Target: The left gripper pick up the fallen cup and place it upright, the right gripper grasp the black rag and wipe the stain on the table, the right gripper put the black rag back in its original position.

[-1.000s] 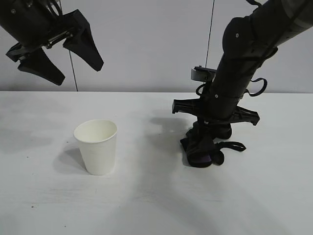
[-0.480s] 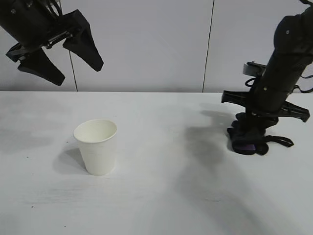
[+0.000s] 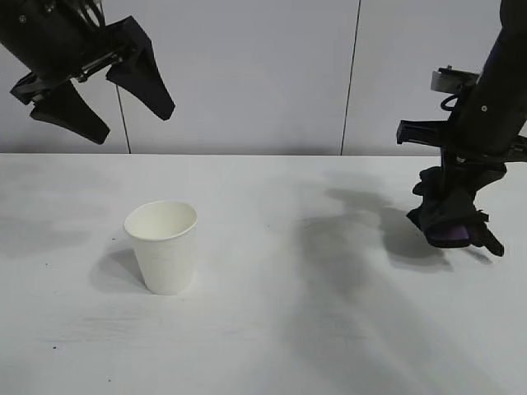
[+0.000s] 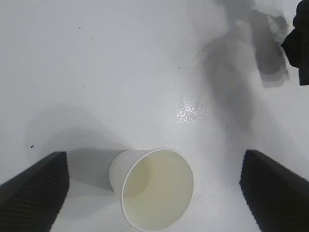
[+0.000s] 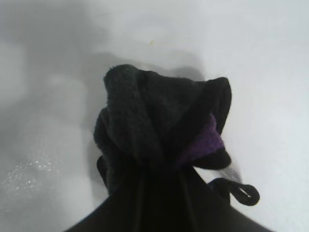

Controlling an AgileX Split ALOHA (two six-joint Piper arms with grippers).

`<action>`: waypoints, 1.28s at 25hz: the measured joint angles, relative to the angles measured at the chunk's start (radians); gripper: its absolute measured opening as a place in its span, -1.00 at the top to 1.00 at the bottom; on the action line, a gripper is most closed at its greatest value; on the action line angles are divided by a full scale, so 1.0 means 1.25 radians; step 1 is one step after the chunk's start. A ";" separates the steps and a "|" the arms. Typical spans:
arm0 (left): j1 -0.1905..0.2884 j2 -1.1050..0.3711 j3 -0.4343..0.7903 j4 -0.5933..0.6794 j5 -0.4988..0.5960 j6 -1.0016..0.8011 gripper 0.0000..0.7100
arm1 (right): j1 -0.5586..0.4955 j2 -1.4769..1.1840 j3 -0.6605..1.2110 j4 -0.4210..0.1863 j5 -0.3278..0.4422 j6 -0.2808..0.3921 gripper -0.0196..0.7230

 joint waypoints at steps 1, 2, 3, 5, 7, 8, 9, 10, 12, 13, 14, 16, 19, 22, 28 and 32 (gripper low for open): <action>0.000 0.000 0.000 0.000 0.000 0.000 -0.95 | 0.000 0.000 0.001 0.000 0.007 0.000 0.51; 0.000 0.000 0.000 0.000 0.000 0.000 -0.95 | 0.000 0.000 0.001 0.000 0.016 0.000 0.28; 0.000 0.000 0.000 0.000 0.000 0.000 -0.95 | 0.000 -0.001 0.001 0.002 0.024 -0.004 0.00; 0.000 0.000 0.000 0.000 0.000 0.000 -0.95 | 0.000 -0.001 0.001 0.004 0.032 -0.021 -0.41; 0.000 0.000 0.000 0.000 0.000 0.000 -0.95 | 0.000 -0.004 0.001 0.016 0.042 -0.039 -0.59; 0.000 0.000 0.000 0.000 0.000 0.000 -0.95 | 0.000 -0.009 0.001 0.029 0.046 -0.049 -0.62; 0.000 0.000 0.000 0.000 0.000 0.000 -0.95 | 0.000 -0.016 0.001 0.045 0.048 -0.061 -0.65; 0.000 0.000 0.000 0.000 0.000 0.000 -0.95 | 0.000 -0.028 0.001 0.061 0.052 -0.070 -0.66; 0.000 0.000 0.000 0.000 0.001 0.000 -0.95 | 0.000 -0.056 0.001 0.098 0.061 -0.090 -0.67; 0.000 0.000 0.000 0.000 0.001 0.000 -0.95 | 0.000 -0.075 0.001 0.121 0.065 -0.100 -0.67; 0.000 0.000 0.000 0.000 0.001 0.000 -0.95 | 0.000 -0.095 0.001 0.147 0.065 -0.115 -0.67; 0.000 0.000 0.000 0.000 0.002 0.000 -0.95 | 0.000 -0.129 0.001 0.188 0.068 -0.144 -0.67; 0.000 0.000 0.000 0.000 0.002 0.000 -0.95 | 0.001 -0.162 0.001 0.212 0.072 -0.161 -0.67; 0.000 0.000 0.000 0.000 0.003 0.000 -0.95 | 0.001 -0.168 0.001 0.214 0.075 -0.165 -0.67; 0.000 0.000 0.000 0.000 0.003 0.000 -0.95 | 0.001 -0.168 0.001 0.214 0.075 -0.169 -0.67; 0.000 0.000 0.000 0.000 0.003 0.000 -0.95 | 0.001 -0.168 0.001 0.214 0.076 -0.169 -0.67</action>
